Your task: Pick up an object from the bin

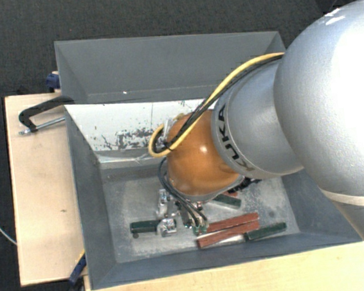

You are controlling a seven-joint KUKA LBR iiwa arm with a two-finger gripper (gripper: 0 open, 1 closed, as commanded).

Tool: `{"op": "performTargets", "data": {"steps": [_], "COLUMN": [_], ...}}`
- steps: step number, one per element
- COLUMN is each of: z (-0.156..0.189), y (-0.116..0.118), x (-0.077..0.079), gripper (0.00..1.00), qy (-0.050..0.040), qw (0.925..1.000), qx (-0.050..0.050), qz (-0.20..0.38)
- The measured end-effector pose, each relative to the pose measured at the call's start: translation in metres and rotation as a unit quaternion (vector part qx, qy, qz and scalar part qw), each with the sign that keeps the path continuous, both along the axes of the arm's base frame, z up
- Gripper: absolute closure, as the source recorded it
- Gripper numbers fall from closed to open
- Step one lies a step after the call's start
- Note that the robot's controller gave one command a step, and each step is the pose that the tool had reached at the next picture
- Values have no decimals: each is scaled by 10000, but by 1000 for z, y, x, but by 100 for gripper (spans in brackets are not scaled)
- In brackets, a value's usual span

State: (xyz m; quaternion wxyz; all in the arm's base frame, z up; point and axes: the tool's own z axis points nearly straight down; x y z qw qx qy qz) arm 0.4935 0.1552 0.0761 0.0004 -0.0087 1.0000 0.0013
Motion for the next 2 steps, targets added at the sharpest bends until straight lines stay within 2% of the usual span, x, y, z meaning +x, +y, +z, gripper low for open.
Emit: {"op": "performTargets", "data": {"steps": [1, 2], "z": [0, 0], "y": [0, -1], "x": [0, 6], "gripper": [100, 100], "qy": [0, 57], "qw": [10000, 9999], "qx": [0, 0], "qz": [-2, -125]}}
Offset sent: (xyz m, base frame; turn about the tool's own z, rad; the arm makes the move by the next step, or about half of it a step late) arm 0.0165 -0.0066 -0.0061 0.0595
